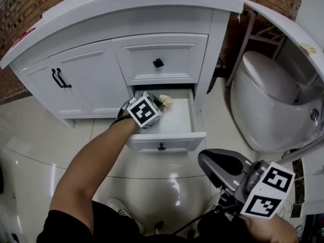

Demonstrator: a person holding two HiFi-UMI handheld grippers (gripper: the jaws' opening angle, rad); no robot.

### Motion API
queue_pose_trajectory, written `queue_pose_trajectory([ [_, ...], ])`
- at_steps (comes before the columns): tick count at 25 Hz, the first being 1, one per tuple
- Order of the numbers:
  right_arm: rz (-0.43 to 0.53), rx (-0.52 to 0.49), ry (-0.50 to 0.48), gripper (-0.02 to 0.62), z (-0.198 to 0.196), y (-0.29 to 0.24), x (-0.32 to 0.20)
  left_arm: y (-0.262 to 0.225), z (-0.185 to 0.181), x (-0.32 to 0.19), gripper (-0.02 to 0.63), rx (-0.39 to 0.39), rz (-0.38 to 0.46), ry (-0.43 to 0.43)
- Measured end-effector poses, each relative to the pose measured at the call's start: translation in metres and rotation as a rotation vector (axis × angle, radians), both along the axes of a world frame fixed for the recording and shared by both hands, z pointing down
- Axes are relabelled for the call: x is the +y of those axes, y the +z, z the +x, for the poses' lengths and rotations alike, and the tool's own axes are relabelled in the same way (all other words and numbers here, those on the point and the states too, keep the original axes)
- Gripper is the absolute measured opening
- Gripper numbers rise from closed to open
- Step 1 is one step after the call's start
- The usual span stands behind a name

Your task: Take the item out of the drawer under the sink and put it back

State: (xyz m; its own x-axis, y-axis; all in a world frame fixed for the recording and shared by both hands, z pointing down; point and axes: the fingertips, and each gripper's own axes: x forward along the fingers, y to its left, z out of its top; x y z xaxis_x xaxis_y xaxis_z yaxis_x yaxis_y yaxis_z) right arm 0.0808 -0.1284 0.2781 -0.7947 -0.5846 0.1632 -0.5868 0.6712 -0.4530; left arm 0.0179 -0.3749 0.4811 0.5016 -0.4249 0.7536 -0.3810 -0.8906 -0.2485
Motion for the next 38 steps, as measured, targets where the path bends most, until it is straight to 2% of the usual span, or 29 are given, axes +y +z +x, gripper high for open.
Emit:
queue_pose_trajectory([
  [11, 0.008, -0.014, 0.012, 0.003, 0.008, -0.006, -0.001, 0.017, 0.001, 0.0, 0.032, -0.047, -0.029, 0.013],
  [18, 0.014, -0.01, 0.017, 0.003, 0.008, -0.006, 0.0, 0.007, 0.008, 0.005, 0.046, -0.015, -0.011, 0.027],
  [22, 0.015, 0.0, 0.014, 0.003, 0.005, -0.005, 0.0, -0.007, 0.002, 0.005, 0.029, 0.007, 0.018, 0.007],
  [27, 0.018, 0.022, 0.015, 0.003, 0.002, -0.002, 0.001, -0.048, -0.011, 0.003, 0.006, 0.082, 0.117, -0.038],
  [31, 0.02, 0.04, 0.016, 0.003, -0.003, 0.003, 0.002, -0.1, -0.025, 0.004, 0.006, 0.191, 0.181, -0.098],
  [38, 0.029, 0.081, 0.004, 0.003, -0.021, 0.008, 0.006, -0.148, -0.038, 0.055, 0.006, 0.337, 0.186, -0.108],
])
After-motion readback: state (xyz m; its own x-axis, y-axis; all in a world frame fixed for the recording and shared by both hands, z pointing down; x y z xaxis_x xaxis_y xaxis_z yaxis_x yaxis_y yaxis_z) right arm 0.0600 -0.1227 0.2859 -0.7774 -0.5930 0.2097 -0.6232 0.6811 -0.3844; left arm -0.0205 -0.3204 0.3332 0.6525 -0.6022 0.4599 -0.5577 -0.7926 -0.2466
